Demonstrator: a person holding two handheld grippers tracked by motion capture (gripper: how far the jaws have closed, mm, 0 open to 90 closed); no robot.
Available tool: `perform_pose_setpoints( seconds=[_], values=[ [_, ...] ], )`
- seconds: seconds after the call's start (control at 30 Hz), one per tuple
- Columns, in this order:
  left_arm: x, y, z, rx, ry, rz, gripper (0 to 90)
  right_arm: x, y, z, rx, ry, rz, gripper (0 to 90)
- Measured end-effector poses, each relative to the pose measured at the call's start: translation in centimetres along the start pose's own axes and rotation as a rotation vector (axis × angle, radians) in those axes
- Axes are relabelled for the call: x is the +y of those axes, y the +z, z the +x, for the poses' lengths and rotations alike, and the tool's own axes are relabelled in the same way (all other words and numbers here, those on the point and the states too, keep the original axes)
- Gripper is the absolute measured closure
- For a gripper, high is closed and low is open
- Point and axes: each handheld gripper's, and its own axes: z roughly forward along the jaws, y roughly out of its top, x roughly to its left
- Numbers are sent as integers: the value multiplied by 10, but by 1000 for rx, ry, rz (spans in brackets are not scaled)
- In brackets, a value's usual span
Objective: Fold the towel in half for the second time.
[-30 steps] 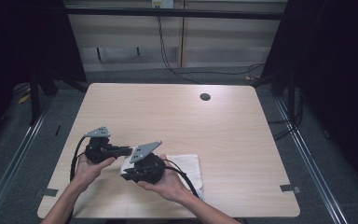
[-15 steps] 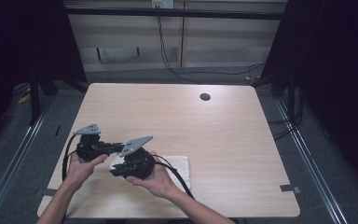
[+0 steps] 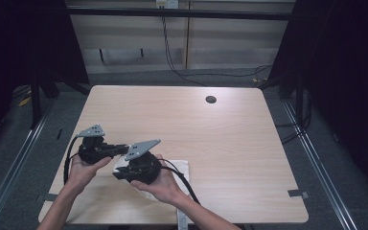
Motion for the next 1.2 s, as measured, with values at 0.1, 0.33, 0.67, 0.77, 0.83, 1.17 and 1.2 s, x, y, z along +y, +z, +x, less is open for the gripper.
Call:
perform_pose_setpoints(
  seconds=[0.1, 0.33, 0.67, 0.77, 0.83, 1.17, 1.2],
  values=[
    [3, 5, -3, -13, 7, 7, 869, 0, -9, 1, -11, -9, -1, 842],
    [6, 20, -11, -32, 14, 16, 869, -13, -26, 2, -50, 3, -2, 841],
    [23, 50, -30, -66, 69, 52, 868, -35, -57, -2, -85, 25, -28, 839],
    [27, 63, -34, -81, 67, 62, 868, -42, -62, -5, -102, 46, -39, 839],
    [29, 71, -37, -92, 71, 68, 868, -45, -66, -7, -109, 56, -37, 839],
    [31, 105, -48, -115, 98, 168, 865, -75, -83, -10, -165, 130, -16, 835],
    [33, 106, -48, -122, 98, 166, 865, -76, -83, -11, -162, 131, -7, 835]
  ],
)
